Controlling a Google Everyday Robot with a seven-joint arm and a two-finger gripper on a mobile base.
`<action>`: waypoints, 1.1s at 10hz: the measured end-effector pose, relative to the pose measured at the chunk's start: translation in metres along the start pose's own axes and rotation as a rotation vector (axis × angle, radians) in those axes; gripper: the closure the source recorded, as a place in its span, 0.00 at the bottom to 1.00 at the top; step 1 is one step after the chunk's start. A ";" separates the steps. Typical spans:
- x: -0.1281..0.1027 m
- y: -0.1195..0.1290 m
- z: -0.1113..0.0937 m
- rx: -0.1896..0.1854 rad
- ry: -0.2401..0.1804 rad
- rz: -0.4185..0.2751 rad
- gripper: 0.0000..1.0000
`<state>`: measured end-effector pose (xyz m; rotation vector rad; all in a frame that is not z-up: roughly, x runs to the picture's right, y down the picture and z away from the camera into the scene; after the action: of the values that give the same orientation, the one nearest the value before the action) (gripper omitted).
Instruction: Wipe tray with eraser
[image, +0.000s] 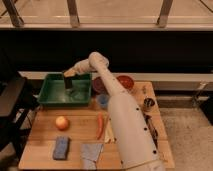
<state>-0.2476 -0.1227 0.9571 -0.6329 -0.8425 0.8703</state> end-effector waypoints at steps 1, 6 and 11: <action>-0.004 0.008 0.008 -0.011 -0.011 -0.004 1.00; 0.010 0.054 -0.008 -0.048 -0.034 0.022 1.00; 0.073 0.051 -0.097 0.064 0.071 0.127 1.00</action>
<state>-0.1594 -0.0486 0.8944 -0.6632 -0.7142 0.9806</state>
